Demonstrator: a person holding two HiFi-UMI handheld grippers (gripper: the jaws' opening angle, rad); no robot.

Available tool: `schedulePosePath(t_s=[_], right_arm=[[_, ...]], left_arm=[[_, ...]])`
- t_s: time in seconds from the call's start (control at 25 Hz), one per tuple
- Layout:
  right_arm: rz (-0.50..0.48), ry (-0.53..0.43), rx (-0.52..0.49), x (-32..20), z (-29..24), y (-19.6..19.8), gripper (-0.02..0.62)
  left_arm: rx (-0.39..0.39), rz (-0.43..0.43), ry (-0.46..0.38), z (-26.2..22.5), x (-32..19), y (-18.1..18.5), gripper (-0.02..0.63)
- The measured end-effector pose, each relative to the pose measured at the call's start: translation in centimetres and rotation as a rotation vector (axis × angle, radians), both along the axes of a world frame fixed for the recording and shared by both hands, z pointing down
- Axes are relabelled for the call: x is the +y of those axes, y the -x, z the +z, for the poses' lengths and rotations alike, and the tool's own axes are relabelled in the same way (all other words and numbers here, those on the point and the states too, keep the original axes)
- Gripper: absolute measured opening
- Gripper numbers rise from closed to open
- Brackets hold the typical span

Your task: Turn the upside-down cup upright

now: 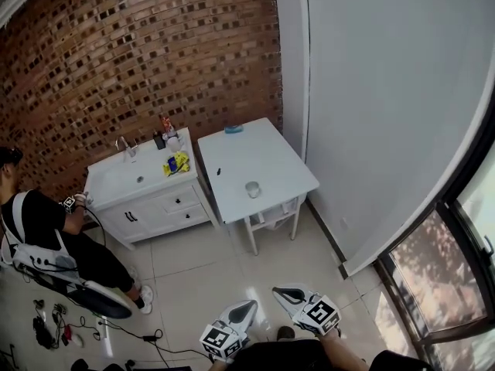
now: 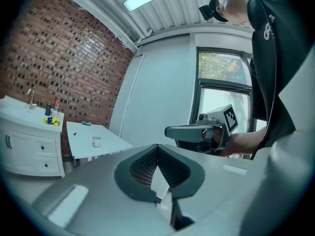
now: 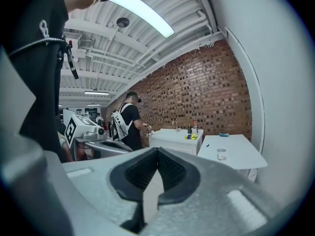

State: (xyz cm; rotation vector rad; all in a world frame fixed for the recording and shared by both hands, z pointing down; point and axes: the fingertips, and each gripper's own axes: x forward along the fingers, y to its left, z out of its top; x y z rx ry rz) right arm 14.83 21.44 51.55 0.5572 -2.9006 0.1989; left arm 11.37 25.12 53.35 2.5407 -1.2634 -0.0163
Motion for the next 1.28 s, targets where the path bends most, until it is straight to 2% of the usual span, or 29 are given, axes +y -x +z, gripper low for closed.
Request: schedulePosePath(t_s=[0.16, 0.68, 1.28], right_arm=[[-0.028, 0.006, 0.035, 0.9, 1.0, -0.6, -0.008], [-0.013, 0.014, 0.065, 1.4, 2.3, -4.7, -0.008], [-0.026, 0.003, 0.065, 1.2, 2.4, -5.9, -0.008]], left_arm=[[0.012, -0.019, 0.020, 0.9, 0.7, -1.0, 0.015], [-0.004, -0.027, 0.018, 1.3, 1.1, -3.7, 0.015], [-0.014, -0.021, 0.004, 0.7, 0.7, -5.2, 0.015]])
